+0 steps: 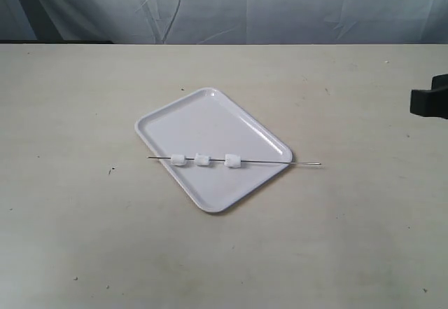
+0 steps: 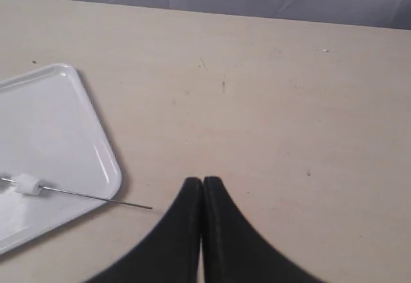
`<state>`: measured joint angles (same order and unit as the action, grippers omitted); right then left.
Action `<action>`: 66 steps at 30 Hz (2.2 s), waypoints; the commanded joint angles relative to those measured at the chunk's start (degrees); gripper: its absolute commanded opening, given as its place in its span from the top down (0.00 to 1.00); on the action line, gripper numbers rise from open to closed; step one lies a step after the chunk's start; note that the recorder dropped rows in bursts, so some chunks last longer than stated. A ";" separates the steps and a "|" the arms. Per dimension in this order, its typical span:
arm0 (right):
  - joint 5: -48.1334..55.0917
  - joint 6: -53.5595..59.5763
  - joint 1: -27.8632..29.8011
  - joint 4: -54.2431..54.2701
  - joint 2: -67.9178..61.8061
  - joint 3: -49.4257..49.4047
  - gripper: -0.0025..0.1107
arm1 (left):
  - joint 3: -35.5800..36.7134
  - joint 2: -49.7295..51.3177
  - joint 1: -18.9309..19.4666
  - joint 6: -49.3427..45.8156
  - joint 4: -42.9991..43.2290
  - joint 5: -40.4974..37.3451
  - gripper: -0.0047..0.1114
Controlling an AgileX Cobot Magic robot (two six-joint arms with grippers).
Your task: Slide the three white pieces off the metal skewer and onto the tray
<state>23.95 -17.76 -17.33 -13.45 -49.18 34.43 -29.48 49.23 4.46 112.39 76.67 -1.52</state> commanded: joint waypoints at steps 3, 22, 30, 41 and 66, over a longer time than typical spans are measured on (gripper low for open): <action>3.39 1.88 -0.12 -1.02 -0.36 3.60 0.98 | -0.38 0.46 0.01 -25.00 -8.68 -12.11 0.96; -2.97 40.15 -5.32 21.69 -18.19 4.59 0.90 | -0.63 9.37 0.01 -175.57 -125.29 -38.84 0.96; -0.87 54.70 -7.50 23.18 -30.16 11.84 0.73 | -6.03 16.53 -2.48 -177.95 -128.12 -37.50 0.76; 4.89 71.31 -8.47 30.35 -43.10 19.52 0.73 | -10.53 27.02 -10.51 -195.22 -132.96 -35.58 0.74; 9.23 92.75 -8.47 40.33 -63.59 33.31 0.73 | -16.56 43.57 -12.71 -208.90 -141.83 -32.73 0.74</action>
<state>31.59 74.39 -25.88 27.09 -111.49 66.15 -45.13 91.70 -7.94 -96.20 -64.20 -34.64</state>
